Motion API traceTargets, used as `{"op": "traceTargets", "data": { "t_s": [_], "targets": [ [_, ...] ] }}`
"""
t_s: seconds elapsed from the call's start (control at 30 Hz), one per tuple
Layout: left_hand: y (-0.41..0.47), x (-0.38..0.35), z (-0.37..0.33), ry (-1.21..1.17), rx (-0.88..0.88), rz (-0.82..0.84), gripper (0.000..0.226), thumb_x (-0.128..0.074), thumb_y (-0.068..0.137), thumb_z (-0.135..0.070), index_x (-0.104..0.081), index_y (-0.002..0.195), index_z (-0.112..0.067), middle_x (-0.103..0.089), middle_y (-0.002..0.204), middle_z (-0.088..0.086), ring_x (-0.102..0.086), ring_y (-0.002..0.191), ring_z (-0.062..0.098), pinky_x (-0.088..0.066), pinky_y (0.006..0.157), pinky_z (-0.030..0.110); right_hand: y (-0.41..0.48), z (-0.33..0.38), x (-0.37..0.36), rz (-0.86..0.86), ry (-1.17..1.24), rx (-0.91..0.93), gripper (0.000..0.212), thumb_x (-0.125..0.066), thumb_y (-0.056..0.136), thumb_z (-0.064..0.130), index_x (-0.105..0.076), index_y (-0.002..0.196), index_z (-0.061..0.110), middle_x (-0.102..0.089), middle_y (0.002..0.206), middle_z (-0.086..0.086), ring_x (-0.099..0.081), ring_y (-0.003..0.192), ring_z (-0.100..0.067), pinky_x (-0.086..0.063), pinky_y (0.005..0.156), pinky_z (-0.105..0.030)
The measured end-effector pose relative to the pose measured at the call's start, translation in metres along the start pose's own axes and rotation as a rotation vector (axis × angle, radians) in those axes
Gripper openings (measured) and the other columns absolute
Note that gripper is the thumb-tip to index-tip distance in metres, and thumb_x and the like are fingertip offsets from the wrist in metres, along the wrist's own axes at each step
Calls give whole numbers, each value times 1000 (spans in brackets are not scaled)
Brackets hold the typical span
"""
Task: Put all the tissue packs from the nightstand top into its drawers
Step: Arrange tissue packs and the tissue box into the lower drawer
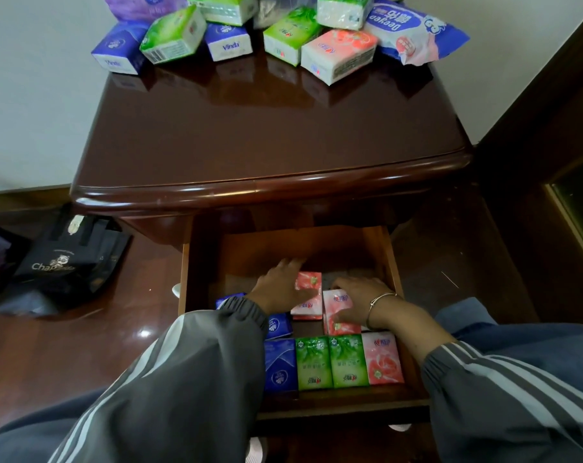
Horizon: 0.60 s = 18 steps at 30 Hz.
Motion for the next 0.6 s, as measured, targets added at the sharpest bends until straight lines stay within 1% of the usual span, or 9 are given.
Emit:
{"op": "traceTargets", "data": {
  "t_s": [0.03, 0.1, 0.2, 0.23, 0.33, 0.43, 0.5, 0.53, 0.6],
  "targets": [
    [-2, -5, -5, -8, -44, 44, 67, -58, 90, -48, -32, 146, -20, -42, 145, 9, -47, 127, 28, -40, 104, 46, -1, 0, 1, 1, -3, -1, 61, -67, 75, 51, -43, 126, 27, -52, 130, 0, -49, 117, -24, -33, 97, -35],
    [-4, -15, -10, 67, -62, 127, 55, -53, 92, -48, -42, 139, -21, -51, 139, 7, -51, 124, 27, -42, 103, 43, -4, 2, 4, -6, -17, 7, 67, -67, 74, 52, -41, 130, 25, -50, 134, -2, -44, 123, -25, -30, 102, -36],
    [-12, -21, -12, 272, -42, 186, 52, -39, 95, -54, -47, 135, -22, -53, 138, 4, -50, 124, 24, -34, 108, 47, -11, 6, 15, -13, -7, 3, 70, -67, 78, 46, -36, 137, 24, -43, 142, -5, -31, 137, -25, -17, 112, -41],
    [-15, -22, -14, 308, -45, 178, 51, -33, 97, -54, -48, 134, -22, -53, 138, 4, -49, 125, 24, -30, 109, 49, -14, 6, 22, -28, 1, -4, 66, -65, 81, 41, -36, 137, 23, -43, 142, -6, -32, 137, -24, -17, 113, -40],
    [-24, -6, -17, 287, -42, 10, 48, -24, 100, -50, -51, 130, -25, -53, 135, 1, -46, 126, 24, -25, 111, 51, -28, 7, 53, -208, 41, 29, 42, -57, 89, 25, -48, 129, 19, -53, 132, -4, -47, 124, -23, -32, 104, -32],
    [-42, 30, -2, 244, 43, -367, 42, -32, 101, -41, -50, 132, -21, -54, 129, 6, -47, 122, 27, -32, 105, 41, -53, 1, 86, -532, 102, 61, 29, -53, 91, 11, -59, 119, 13, -58, 129, -9, -47, 126, -25, -34, 105, -33],
    [-57, 42, 21, 167, 109, -480, 43, -35, 100, -36, -46, 138, -16, -51, 130, 10, -46, 121, 31, -36, 102, 41, -65, -7, 95, -695, 161, 26, 36, -54, 89, 7, -56, 125, 12, -52, 136, -11, -38, 135, -26, -29, 110, -36],
    [-62, 42, 34, 138, 141, -480, 45, -36, 101, -34, -43, 140, -14, -49, 132, 13, -45, 122, 33, -36, 103, 42, -67, -13, 92, -708, 194, -22, 45, -56, 89, 9, -47, 133, 12, -43, 144, -10, -29, 140, -26, -25, 114, -37],
    [-68, 34, 60, 91, 220, -415, 45, -35, 102, -29, -37, 142, -9, -42, 139, 18, -41, 126, 37, -35, 106, 45, -64, -23, 73, -633, 301, -146, 68, -58, 89, 15, -23, 147, 14, -19, 156, -10, -12, 145, -25, -17, 118, -38]
  ]
}}
Point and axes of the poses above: each hand's wrist, its own y-axis towards the middle knuckle, its own x-axis out of the back of the hand, z = x × y, the point moved 8 cm from there along y, towards the middle knuckle
